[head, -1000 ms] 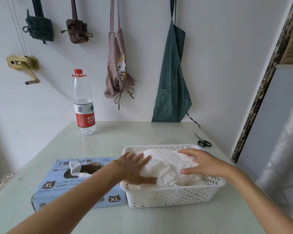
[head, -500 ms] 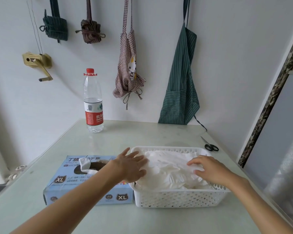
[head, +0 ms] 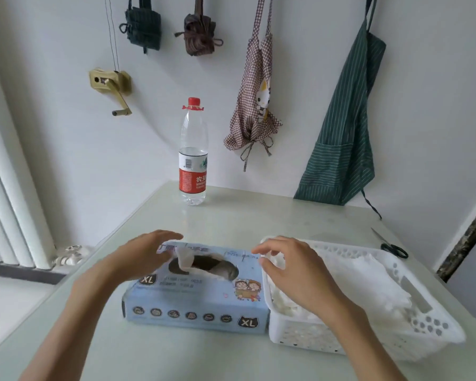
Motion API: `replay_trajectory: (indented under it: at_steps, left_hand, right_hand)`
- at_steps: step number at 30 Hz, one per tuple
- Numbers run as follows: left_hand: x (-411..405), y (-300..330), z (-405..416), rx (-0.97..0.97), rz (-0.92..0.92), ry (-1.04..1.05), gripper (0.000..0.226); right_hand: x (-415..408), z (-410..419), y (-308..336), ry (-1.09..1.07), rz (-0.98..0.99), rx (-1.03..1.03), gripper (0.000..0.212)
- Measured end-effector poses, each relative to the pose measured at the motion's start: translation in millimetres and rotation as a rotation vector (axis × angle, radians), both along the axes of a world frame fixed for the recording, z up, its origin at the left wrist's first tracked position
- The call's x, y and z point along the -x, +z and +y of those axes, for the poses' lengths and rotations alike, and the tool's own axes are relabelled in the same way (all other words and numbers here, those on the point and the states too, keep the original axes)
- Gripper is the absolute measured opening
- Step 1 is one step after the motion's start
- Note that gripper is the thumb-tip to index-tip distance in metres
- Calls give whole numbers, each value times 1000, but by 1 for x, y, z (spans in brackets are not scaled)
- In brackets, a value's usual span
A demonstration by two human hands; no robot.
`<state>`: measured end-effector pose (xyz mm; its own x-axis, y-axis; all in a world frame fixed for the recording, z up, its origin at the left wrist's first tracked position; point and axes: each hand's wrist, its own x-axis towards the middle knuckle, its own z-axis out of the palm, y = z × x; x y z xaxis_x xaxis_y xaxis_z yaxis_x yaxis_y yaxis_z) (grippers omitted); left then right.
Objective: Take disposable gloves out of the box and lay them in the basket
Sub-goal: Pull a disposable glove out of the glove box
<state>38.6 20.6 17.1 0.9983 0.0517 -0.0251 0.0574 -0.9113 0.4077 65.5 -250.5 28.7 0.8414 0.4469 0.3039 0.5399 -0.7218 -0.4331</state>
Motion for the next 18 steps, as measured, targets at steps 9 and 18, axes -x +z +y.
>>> replay_trajectory:
  at_steps: [9, 18]
  left_hand:
    - [-4, -7, 24, -60, 152, -26, 49]
    - [-3, -9, 24, -106, 119, -36, 57]
  right_hand:
    - [0, 75, -24, 56, 195, 69, 20]
    - [-15, 74, -29, -14, 119, -231, 18]
